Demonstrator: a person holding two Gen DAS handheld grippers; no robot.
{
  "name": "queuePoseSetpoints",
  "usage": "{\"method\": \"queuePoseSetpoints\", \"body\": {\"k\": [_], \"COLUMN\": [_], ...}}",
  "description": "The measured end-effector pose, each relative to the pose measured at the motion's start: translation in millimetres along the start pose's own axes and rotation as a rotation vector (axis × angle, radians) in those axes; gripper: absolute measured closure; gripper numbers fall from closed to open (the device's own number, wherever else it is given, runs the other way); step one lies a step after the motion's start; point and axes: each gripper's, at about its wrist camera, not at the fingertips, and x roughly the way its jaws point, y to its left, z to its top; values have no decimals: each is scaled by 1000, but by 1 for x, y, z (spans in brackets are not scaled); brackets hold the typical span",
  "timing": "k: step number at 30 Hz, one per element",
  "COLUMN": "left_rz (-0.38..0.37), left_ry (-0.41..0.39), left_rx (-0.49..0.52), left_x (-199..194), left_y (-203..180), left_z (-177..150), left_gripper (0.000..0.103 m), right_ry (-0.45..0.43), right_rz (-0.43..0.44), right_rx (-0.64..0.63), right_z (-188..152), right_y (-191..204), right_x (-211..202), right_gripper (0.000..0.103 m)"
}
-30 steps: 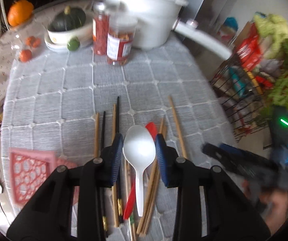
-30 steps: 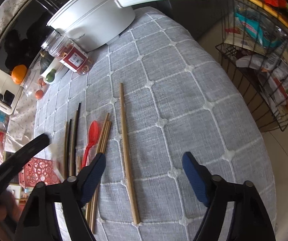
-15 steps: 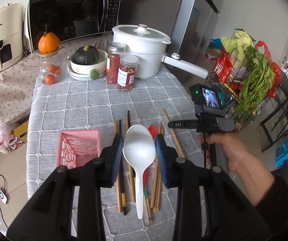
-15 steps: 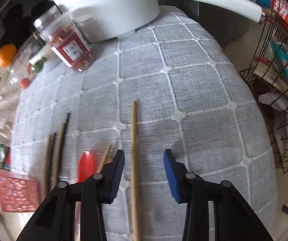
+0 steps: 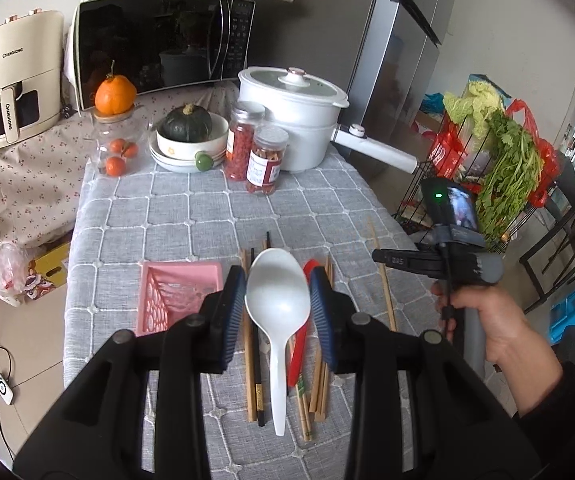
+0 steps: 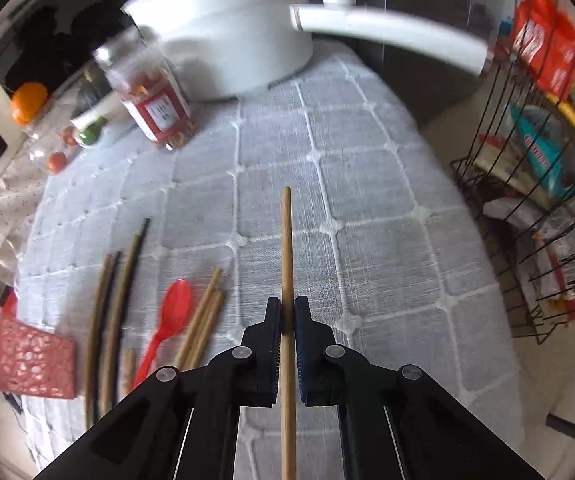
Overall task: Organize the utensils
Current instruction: 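Drop the white spoon into the pink basket with the left tool while the right tool lifts the chopstick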
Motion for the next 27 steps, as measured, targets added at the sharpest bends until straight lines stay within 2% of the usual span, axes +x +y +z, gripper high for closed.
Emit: {"method": "queuePoseSetpoints", "body": {"k": [7,16,22,27], "left_rz": [-4,31,67,110], "left_ry": [-88,-256,-375,-418], "left_rx": [-6,-28,-53,-40], "left_x": [-27,-61,-68,-55], "left_y": [2,14,28,36], "left_z": [6,16,17,15], "left_gripper": [68,68,67,67], "right_ry": [-181,-398,-516,-515], "right_rz": [50,154,243,298], "right_rx": [9,15,-15,-34], "right_z": [-14,-37,-38,-38], "right_y": [10,19,34,48], "right_x": [-84,-163,-190,-184], "right_gripper": [96,96,96,96]}}
